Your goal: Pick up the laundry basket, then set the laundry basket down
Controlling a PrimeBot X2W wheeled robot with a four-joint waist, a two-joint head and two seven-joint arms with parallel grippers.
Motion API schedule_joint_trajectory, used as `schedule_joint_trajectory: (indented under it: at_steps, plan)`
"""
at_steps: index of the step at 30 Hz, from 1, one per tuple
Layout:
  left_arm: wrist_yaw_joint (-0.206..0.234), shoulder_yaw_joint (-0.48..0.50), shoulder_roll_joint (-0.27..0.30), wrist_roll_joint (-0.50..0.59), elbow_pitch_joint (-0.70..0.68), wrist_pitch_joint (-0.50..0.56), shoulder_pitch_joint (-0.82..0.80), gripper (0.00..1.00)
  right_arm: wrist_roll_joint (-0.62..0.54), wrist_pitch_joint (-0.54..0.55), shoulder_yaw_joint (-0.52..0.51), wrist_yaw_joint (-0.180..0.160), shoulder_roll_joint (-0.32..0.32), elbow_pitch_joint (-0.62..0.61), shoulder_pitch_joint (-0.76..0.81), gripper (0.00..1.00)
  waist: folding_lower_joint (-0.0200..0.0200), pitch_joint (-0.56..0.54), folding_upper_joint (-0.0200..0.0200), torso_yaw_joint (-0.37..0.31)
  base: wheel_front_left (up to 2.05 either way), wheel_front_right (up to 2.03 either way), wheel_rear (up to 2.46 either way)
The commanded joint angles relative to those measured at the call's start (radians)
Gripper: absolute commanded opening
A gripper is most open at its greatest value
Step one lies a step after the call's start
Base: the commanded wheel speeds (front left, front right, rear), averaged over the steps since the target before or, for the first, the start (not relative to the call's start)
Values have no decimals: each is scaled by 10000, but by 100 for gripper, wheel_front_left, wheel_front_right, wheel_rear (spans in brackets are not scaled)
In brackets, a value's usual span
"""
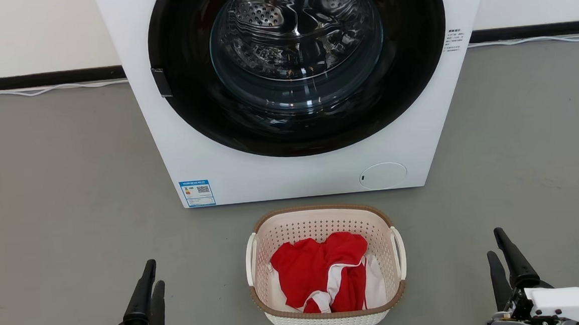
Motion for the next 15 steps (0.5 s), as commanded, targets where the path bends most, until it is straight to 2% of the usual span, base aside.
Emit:
schedule_joint_trajectory:
  at_steps: [1, 15]
  plan:
    - [-36, -20, 65, 94, -278, -87, -280, 100, -225, -119, 58, 13, -98, -327, -265, 100, -1, 2, -1, 1, 0, 0, 0]
    - [130, -10, 82, 1675, -327, -497, -275, 100, -2825, -530, 69, 22, -84, -675, -211, 100, -2, -3, -1, 14, 0, 0, 0]
